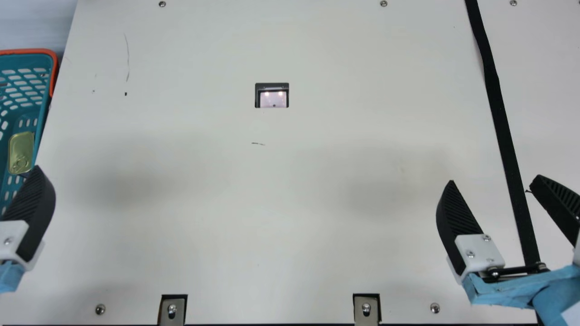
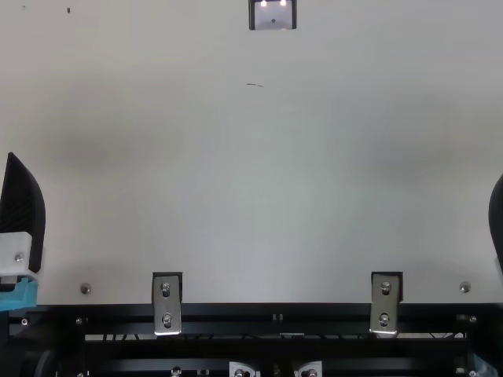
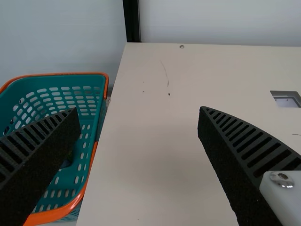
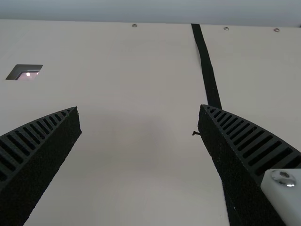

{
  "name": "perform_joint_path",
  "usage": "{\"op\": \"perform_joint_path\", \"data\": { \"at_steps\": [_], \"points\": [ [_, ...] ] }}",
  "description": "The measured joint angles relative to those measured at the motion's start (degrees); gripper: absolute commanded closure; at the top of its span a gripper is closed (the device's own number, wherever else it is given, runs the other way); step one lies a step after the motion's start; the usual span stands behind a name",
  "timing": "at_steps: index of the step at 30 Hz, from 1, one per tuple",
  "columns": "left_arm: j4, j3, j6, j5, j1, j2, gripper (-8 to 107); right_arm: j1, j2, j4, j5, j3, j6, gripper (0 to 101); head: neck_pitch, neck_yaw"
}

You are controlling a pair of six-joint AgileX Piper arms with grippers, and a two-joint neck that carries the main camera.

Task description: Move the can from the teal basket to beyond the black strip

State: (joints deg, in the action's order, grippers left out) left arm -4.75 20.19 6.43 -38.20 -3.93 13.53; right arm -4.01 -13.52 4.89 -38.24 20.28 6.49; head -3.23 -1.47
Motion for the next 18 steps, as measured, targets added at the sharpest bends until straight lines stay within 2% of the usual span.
{"op": "perform_joint_path", "data": {
  "at_steps": [18],
  "points": [
    [0.0, 0.0, 0.0, 0.0, 0.0, 0.0, 9, 0.0, 0.0, 0.0, 0.0, 0.0, 0.0, 0, 0.0, 0.0]
  ]
}}
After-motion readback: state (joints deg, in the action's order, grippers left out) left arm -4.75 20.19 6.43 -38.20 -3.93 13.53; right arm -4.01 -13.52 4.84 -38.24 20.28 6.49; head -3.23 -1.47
